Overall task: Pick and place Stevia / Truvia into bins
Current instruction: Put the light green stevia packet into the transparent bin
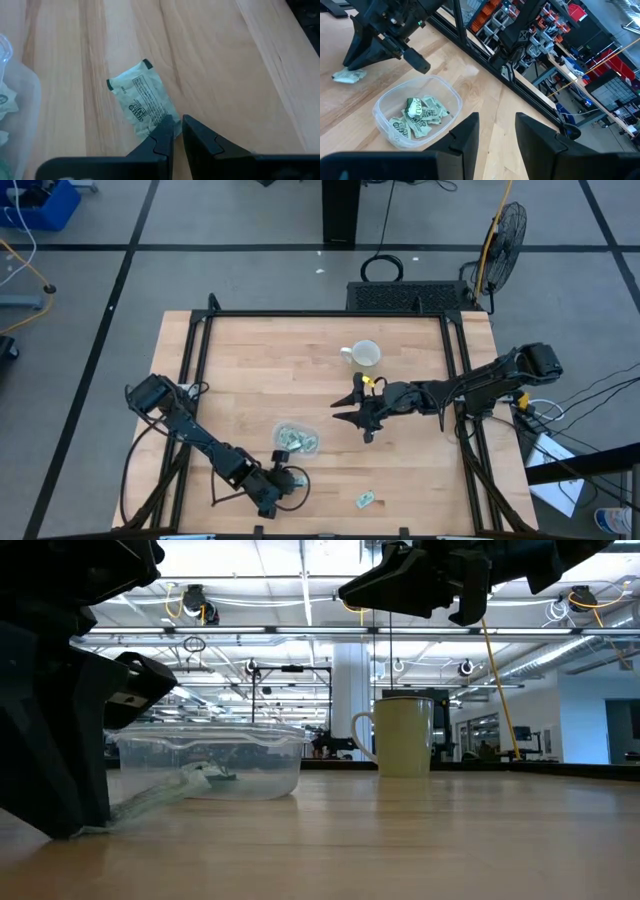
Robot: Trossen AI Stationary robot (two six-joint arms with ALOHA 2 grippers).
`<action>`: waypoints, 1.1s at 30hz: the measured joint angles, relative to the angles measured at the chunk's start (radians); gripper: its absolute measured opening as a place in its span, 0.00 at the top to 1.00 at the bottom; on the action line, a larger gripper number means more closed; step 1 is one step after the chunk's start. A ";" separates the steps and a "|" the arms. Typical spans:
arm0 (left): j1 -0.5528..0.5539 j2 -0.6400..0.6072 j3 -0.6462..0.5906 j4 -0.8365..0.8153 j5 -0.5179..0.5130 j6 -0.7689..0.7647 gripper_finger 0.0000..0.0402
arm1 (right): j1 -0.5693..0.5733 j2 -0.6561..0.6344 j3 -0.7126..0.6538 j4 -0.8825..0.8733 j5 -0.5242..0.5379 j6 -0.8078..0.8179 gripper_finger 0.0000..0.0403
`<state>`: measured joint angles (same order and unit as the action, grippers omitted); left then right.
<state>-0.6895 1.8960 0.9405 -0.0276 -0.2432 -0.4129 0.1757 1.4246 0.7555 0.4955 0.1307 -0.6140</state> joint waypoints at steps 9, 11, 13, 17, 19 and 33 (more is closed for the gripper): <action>-0.001 0.000 -0.003 0.019 -0.042 0.037 0.99 | 0.000 0.000 0.000 0.000 0.000 0.000 0.70; 0.001 -0.020 -0.006 0.021 -0.079 0.077 0.99 | 0.000 0.000 0.000 0.000 0.000 0.000 0.70; 0.003 -0.051 -0.010 0.005 -0.130 0.109 0.99 | 0.000 0.000 0.000 0.000 0.000 0.000 0.70; 0.008 -0.161 -0.005 -0.089 -0.248 0.146 0.99 | 0.000 0.000 0.000 0.000 0.000 0.000 0.70; 0.026 -0.201 -0.006 -0.156 -0.274 0.142 0.99 | 0.000 0.000 0.000 0.001 0.000 0.000 0.70; 0.198 -0.261 -0.006 -0.263 -0.176 0.191 0.99 | 0.000 0.000 0.000 0.001 0.000 0.000 0.70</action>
<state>-0.4913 1.6352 0.9348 -0.2906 -0.4191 -0.2220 0.1761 1.4246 0.7559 0.4965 0.1307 -0.6144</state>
